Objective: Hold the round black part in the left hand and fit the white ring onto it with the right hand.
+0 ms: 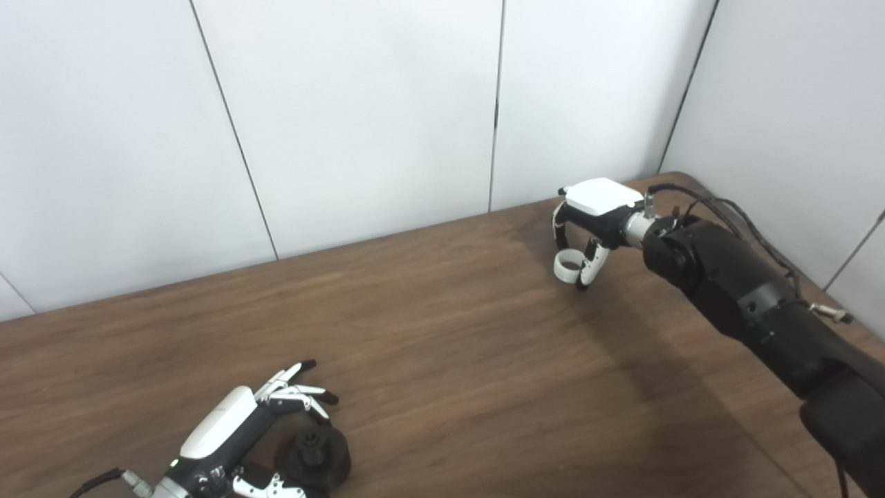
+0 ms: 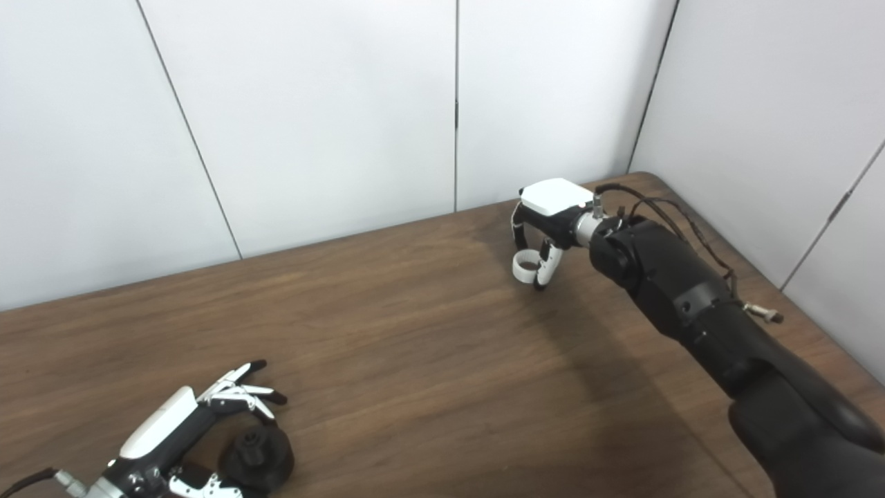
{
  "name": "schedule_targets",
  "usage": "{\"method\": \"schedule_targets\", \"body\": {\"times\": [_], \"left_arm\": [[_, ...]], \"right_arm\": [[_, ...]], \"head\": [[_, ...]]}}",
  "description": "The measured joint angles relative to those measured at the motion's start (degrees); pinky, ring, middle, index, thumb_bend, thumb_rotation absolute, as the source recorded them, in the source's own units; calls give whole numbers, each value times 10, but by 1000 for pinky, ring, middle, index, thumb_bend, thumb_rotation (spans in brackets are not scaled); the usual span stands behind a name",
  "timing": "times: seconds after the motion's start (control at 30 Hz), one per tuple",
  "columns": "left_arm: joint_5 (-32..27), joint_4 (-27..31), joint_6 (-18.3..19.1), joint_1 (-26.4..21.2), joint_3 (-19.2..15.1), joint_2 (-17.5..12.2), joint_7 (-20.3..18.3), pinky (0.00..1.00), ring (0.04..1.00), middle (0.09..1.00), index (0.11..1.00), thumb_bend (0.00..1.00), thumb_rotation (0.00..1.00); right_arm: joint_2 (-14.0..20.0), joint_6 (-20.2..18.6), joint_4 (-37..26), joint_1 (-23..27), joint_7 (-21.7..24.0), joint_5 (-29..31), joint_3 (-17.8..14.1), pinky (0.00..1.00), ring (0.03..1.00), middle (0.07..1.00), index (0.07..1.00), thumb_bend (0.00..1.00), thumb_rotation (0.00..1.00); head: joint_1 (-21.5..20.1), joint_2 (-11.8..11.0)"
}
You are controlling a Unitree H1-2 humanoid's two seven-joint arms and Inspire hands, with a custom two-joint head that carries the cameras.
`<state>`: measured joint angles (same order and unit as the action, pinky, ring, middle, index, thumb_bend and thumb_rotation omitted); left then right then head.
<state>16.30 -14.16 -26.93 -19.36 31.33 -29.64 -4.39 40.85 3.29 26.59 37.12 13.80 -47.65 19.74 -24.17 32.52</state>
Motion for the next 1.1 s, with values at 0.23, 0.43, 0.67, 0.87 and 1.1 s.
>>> {"method": "schedule_targets", "body": {"times": [0.23, 0.43, 0.67, 0.87, 1.1], "left_arm": [[1, -2, -1, 0, -1, 2, 0, 1000, 986, 765, 482, 524, 62], [11, -21, -7, -8, -4, 12, -2, 1000, 994, 765, 482, 524, 61], [18, -37, -9, -13, 1, 26, 12, 1000, 990, 766, 482, 524, 62], [26, -45, -9, -19, 5, 31, 19, 1000, 990, 765, 482, 524, 64], [42, -46, -8, -19, -6, 44, 13, 1000, 996, 769, 482, 524, 61]], "right_arm": [[1, 38, -26, -8, -9, 11, -6, 1000, 970, 787, 482, 525, 136], [2, 65, -107, -11, -7, 22, -17, 1000, 965, 772, 482, 525, 136], [1, 73, -185, -7, 53, 41, -17, 1000, 981, 775, 482, 525, 139], [-7, 88, -246, 3, 83, 62, -16, 1000, 961, 751, 480, 526, 138], [-37, 106, -304, 4, 127, 90, -10, 1000, 957, 744, 481, 526, 137]], "head": [[18, 2], [25, -1], [36, 0], [47, -1], [76, 5]]}}
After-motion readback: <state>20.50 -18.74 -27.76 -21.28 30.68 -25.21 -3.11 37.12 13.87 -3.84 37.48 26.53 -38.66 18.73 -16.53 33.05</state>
